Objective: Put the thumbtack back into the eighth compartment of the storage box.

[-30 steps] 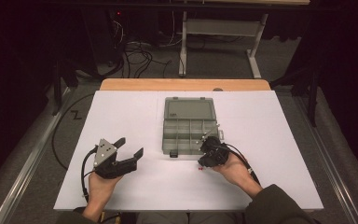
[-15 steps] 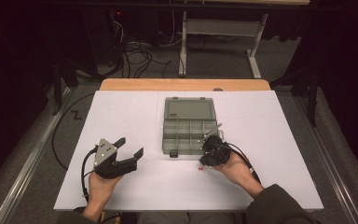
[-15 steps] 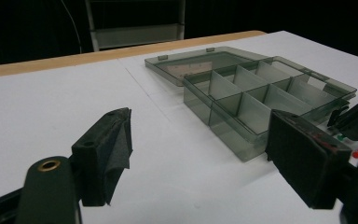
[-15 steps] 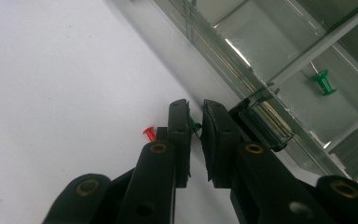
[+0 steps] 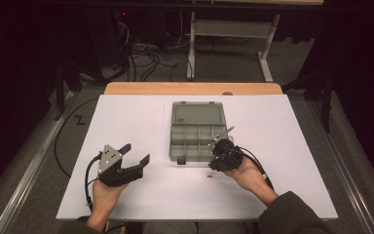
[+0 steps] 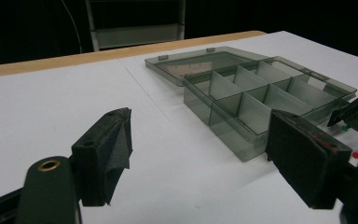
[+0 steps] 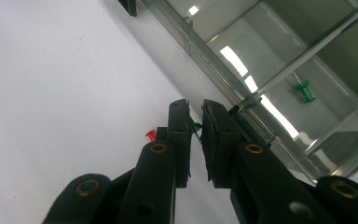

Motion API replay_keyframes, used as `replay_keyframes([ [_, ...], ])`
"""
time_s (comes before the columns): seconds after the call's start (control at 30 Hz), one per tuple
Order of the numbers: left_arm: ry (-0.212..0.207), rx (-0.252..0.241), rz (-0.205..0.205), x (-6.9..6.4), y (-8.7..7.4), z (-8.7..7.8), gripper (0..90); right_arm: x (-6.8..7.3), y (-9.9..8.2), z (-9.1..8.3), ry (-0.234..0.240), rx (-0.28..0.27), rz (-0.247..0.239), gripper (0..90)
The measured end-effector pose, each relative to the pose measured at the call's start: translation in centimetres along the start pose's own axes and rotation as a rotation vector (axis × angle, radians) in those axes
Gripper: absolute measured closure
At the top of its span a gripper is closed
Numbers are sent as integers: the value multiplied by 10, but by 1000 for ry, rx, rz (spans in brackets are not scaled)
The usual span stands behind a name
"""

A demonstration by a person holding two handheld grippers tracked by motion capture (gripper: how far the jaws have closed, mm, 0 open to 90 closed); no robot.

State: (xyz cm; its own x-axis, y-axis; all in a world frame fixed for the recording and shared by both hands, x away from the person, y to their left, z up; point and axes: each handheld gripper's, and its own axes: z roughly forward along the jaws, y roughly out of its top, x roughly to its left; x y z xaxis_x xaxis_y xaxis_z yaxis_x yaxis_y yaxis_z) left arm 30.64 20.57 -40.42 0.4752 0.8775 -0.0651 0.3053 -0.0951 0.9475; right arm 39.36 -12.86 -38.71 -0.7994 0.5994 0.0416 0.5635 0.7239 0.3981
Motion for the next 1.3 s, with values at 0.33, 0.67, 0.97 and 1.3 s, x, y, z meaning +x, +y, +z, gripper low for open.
replay_keyframes([
  [0.33,0,-3,0,0,0,0,233,-7,3,-19,-15,-42,17,840],
  [0.67,-1,-3,2,0,0,0,234,-19,5,-31,-41,-66,37,839],
  [0.97,-1,-2,3,0,0,0,235,-26,7,-33,-61,-58,61,840],
  [1.3,-2,-1,4,-1,0,0,235,-33,9,-27,-77,-38,80,838],
])
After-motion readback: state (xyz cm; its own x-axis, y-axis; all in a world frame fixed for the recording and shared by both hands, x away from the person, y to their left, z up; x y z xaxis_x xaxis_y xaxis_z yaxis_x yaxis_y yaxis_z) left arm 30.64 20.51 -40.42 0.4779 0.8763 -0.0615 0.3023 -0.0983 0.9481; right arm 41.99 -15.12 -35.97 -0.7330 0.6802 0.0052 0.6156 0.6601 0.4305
